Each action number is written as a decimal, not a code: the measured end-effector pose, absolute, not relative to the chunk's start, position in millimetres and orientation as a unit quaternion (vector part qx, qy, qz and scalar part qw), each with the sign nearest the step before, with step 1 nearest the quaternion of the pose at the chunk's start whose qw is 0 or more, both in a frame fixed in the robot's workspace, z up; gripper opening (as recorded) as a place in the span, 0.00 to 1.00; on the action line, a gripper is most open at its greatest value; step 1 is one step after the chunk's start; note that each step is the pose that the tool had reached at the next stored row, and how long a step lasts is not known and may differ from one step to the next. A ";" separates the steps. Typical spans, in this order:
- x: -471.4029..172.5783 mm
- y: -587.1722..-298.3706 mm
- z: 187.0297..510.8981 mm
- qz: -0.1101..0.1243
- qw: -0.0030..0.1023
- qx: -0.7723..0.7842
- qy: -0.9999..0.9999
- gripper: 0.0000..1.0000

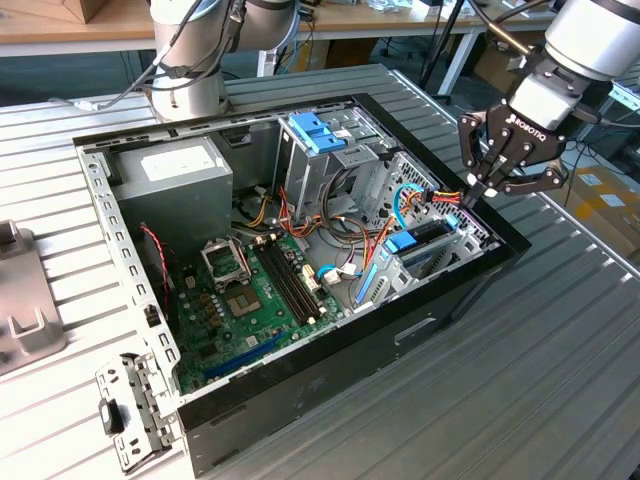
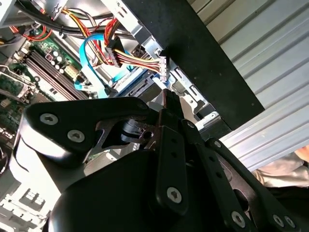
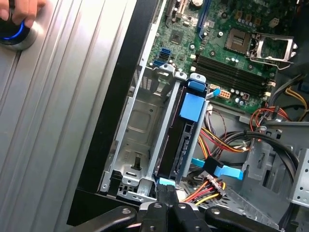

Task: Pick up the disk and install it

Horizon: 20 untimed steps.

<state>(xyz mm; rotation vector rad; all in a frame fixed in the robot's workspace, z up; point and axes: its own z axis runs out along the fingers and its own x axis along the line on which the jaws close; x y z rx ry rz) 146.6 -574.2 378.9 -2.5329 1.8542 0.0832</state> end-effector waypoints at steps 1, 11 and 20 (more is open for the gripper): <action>146.5 -574.2 378.9 0.026 0.001 -0.810 0.586 0.11; 146.5 -574.2 378.9 0.026 0.000 -0.828 0.561 0.11; 146.6 -574.2 378.9 0.026 -0.001 -0.844 0.536 0.11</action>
